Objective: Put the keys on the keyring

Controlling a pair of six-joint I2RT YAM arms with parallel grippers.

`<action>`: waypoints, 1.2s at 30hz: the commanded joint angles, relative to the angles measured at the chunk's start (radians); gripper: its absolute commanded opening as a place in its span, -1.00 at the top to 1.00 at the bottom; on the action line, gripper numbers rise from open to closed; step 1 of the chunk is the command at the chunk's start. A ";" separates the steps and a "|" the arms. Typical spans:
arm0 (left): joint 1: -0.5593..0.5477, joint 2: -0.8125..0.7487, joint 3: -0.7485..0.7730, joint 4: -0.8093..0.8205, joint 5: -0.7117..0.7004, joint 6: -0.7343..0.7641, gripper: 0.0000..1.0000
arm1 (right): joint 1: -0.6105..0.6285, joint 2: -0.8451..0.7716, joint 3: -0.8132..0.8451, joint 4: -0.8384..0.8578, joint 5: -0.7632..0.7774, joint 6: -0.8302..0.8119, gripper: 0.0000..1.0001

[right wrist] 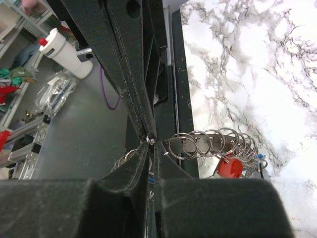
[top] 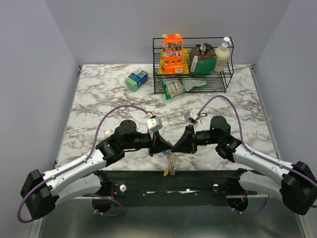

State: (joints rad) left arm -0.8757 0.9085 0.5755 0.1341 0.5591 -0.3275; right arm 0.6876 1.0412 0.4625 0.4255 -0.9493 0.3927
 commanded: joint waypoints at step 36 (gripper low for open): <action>0.109 -0.100 -0.014 0.074 -0.091 -0.099 -0.44 | 0.004 -0.093 0.002 -0.022 0.178 -0.023 0.99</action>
State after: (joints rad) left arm -0.8196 0.8455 0.5758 0.1532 0.4469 -0.3805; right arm 0.6880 0.9878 0.4564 0.3801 -0.7990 0.3923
